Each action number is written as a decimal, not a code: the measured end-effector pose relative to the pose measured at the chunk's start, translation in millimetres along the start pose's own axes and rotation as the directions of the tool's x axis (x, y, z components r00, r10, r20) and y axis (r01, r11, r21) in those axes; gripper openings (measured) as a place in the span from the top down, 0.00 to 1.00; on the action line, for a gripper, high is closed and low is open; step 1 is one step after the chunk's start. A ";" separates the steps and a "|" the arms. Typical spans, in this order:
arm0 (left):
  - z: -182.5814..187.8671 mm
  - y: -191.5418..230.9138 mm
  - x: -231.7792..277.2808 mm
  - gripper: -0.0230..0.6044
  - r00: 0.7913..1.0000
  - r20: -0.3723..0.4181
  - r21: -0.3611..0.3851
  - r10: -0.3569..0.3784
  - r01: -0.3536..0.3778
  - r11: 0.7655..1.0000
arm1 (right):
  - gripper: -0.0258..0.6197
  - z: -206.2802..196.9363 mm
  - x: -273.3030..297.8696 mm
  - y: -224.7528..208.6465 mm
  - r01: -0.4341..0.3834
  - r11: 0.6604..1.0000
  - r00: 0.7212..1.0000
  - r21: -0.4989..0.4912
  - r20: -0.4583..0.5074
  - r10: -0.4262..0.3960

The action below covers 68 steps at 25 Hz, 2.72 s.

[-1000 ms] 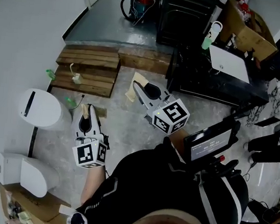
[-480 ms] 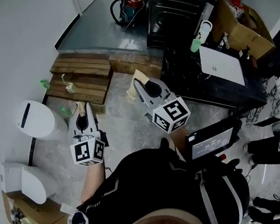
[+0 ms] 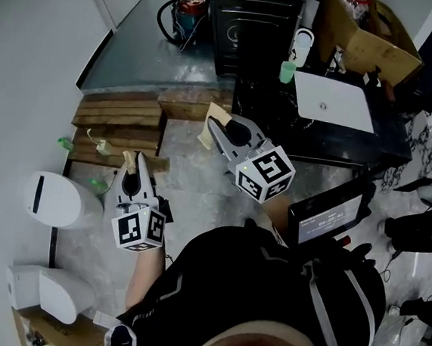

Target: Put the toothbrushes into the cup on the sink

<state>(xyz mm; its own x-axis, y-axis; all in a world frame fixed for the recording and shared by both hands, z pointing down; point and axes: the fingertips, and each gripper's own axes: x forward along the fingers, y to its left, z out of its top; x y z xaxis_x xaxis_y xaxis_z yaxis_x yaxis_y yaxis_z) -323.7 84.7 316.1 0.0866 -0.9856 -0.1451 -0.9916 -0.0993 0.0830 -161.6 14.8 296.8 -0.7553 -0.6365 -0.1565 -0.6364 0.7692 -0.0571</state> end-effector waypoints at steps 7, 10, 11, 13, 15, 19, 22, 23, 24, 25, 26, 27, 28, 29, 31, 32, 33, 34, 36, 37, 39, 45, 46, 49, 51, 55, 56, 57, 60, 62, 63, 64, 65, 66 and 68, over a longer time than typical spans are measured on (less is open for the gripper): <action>-3.1 -46.7 41.2 0.92 0.999 0.025 -0.005 -0.034 0.034 0.999 | 0.90 4.7 -27.0 -57.1 0.047 0.999 0.999 0.001 -0.002 -0.047; -4.0 -73.2 62.2 0.92 0.997 0.024 -0.005 -0.069 0.069 0.998 | 0.90 12.9 -39.1 -84.3 0.069 0.998 0.998 -0.007 0.011 -0.069; -5.5 -82.6 68.3 0.92 0.997 0.022 -0.005 -0.080 0.080 0.997 | 0.90 14.4 -44.1 -93.4 0.076 0.997 0.997 -0.007 0.013 -0.076; -8.8 -99.6 78.6 0.92 0.995 0.017 -0.008 -0.096 0.096 0.995 | 0.90 15.5 -54.0 -109.0 0.089 0.996 0.996 -0.003 0.012 -0.089; -11.5 -114.1 88.7 0.92 0.994 0.010 -0.010 -0.110 0.110 0.994 | 0.90 15.6 -63.0 -121.9 0.100 0.995 0.995 -0.001 0.008 -0.100; -13.9 -143.2 113.0 0.92 0.991 0.006 -0.005 -0.137 0.137 0.991 | 0.90 20.9 -80.4 -150.5 0.120 0.993 0.993 -0.002 0.016 -0.120; -16.2 -167.6 130.8 0.92 0.987 0.005 -0.009 -0.158 0.158 0.987 | 0.90 23.2 -95.5 -175.8 0.140 0.990 0.990 0.001 0.019 -0.140; -17.3 -176.1 137.3 0.92 0.986 0.005 -0.011 -0.168 0.168 0.986 | 0.90 23.9 -100.0 -185.1 0.150 0.989 0.988 0.001 0.020 -0.150; -18.6 -184.3 143.7 0.92 0.984 0.003 -0.013 -0.178 0.178 0.984 | 0.90 24.7 -104.1 -194.4 0.162 0.987 0.987 0.004 0.021 -0.162; -20.4 -191.8 149.7 0.92 0.982 -0.001 -0.014 -0.189 0.189 0.982 | 0.90 25.3 -107.8 -203.1 0.175 0.985 0.984 0.007 0.024 -0.175; -22.7 -198.4 155.4 0.92 0.980 -0.007 -0.014 -0.201 0.201 0.980 | 0.90 25.7 -111.1 -210.8 0.187 0.982 0.982 0.011 0.027 -0.188; -25.2 -204.0 161.1 0.92 0.977 -0.013 -0.013 -0.213 0.213 0.977 | 0.90 25.9 -114.1 -217.5 0.200 0.980 0.979 0.014 0.030 -0.200; -27.7 -209.0 167.3 0.92 0.974 -0.020 -0.013 -0.227 0.227 0.974 | 0.90 26.0 -116.5 -223.7 0.212 0.977 0.977 0.014 0.033 -0.212; -30.1 -213.5 174.0 0.92 0.970 -0.025 -0.014 -0.241 0.240 0.971 | 0.90 25.7 -118.4 -230.1 0.224 0.974 0.974 0.013 0.035 -0.225; -33.8 -221.8 189.6 0.92 0.963 -0.029 -0.019 -0.269 0.269 0.963 | 0.90 24.4 -120.1 -244.0 0.253 0.967 0.967 0.013 0.035 -0.254; -35.3 -225.7 198.1 0.92 0.958 -0.028 -0.022 -0.285 0.284 0.958 | 0.90 23.4 -119.8 -251.4 0.269 0.963 0.962 0.015 0.034 -0.269; -36.9 -229.5 206.9 0.92 0.953 -0.027 -0.026 -0.301 0.301 0.953 | 0.90 22.3 -118.9 -258.6 0.285 0.959 0.958 0.015 0.031 -0.285; -38.7 -233.2 215.6 0.92 0.948 -0.024 -0.028 -0.318 0.318 0.948 | 0.90 21.4 -117.8 -265.3 0.300 0.954 0.953 0.012 0.028 -0.301; -43.2 -239.2 231.1 0.92 0.936 -0.021 -0.032 -0.351 0.351 0.936 | 0.90 20.2 -115.7 -276.0 0.331 0.944 0.943 0.004 0.024 -0.331; -45.1 -241.0 237.6 0.92 0.930 -0.021 -0.038 -0.367 0.366 0.930 | 0.90 20.0 -114.9 -279.3 0.345 0.939 0.938 0.001 0.022 -0.345; -46.0 -243.5 250.5 0.92 0.919 -0.018 -0.053 -0.395 0.393 0.918 | 0.90 21.3 -112.3 -284.3 0.368 0.930 0.930 -0.005 0.022 -0.368; -46.2 -255.2 297.5 0.92 0.875 -0.004 -0.076 -0.483 0.482 0.873 | 0.90 22.4 -100.6 -315.9 0.457 0.890 0.890 -0.014 0.016 -0.456; -47.8 -255.8 305.5 0.92 0.869 -0.003 -0.080 -0.495 0.493 0.866 | 0.90 21.5 -98.3 -320.6 0.470 0.882 0.883 -0.015 0.013 -0.470; -55.6 -258.7 330.5 0.92 0.849 -0.004 -0.093 -0.528 0.526 0.846 | 0.90 18.0 -92.2 -334.3 0.509 0.861 0.861 -0.024 0.008 -0.509; -61.1 -260.6 345.3 0.92 0.835 -0.007 -0.104 -0.550 0.547 0.831 | 0.90 14.3 -88.3 -342.3 0.534 0.845 0.846 -0.025 0.003 -0.534; -67.4 -263.2 366.0 0.92 0.803 0.001 -0.131 -0.596 0.591 0.796 | 0.90 9.1 -82.0 -350.3 0.581 0.813 0.814 -0.033 -0.008 -0.581; -68.4 -263.6 370.4 0.92 0.795 0.004 -0.138 -0.607 0.601 0.787 | 0.90 8.6 -80.8 -351.3 0.592 0.805 0.805 -0.036 -0.009 -0.593; -69.2 -263.8 375.2 0.92 0.788 0.007 -0.144 -0.616 0.610 0.779 | 0.90 8.4 -79.2 -352.5 0.603 0.797 0.797 -0.039 -0.009 -0.604; -72.5 -267.9 393.7 0.92 0.768 0.015 -0.156 -0.641 0.635 0.757 | 0.90 6.7 -74.2 -362.1 0.631 0.774 0.775 -0.046 -0.009 -0.632; -79.6 -275.2 409.8 0.92 0.752 0.011 -0.164 -0.659 0.652 0.741 | 0.90 2.0 -72.9 -376.2 0.654 0.756 0.756 -0.045 -0.015 -0.655; -84.3 -278.9 418.3 0.92 0.744 0.007 -0.170 -0.668 0.659 0.733 | 0.90 -1.1 -72.4 -384.1 0.665 0.745 0.745 -0.043 -0.020 -0.667; -88.6 -281.6 426.0 0.92 0.737 0.003 -0.176 -0.676 0.665 0.725 | 0.90 -3.9 -71.3 -390.9 0.677 0.735 0.735 -0.040 -0.025 -0.678; -91.5 -282.8 432.4 0.92 0.731 0.002 -0.182 -0.682 0.671 0.719 | 0.90 -5.6 -69.7 -395.5 0.687 0.726 0.725 -0.040 -0.028 -0.688; -92.4 -283.1 437.5 0.92 0.726 0.006 -0.187 -0.688 0.677 0.712 | 0.90 -5.9 -67.8 -397.7 0.695 0.718 0.717 -0.042 -0.030 -0.696; -91.0 -285.4 445.1 0.92 0.712 0.020 -0.197 -0.702 0.691 0.695 | 0.90 -3.7 -66.0 -398.7 0.709 0.703 0.703 -0.055 -0.027 -0.710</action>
<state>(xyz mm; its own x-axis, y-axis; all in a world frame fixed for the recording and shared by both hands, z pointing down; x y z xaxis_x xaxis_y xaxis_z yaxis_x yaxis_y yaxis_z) 6.6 -338.1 317.5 0.7559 -0.6292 -0.1811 -0.6105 -0.7773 0.1520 141.4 -250.1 333.6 -0.0833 -0.9956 -0.0427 -0.9914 0.0871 -0.0973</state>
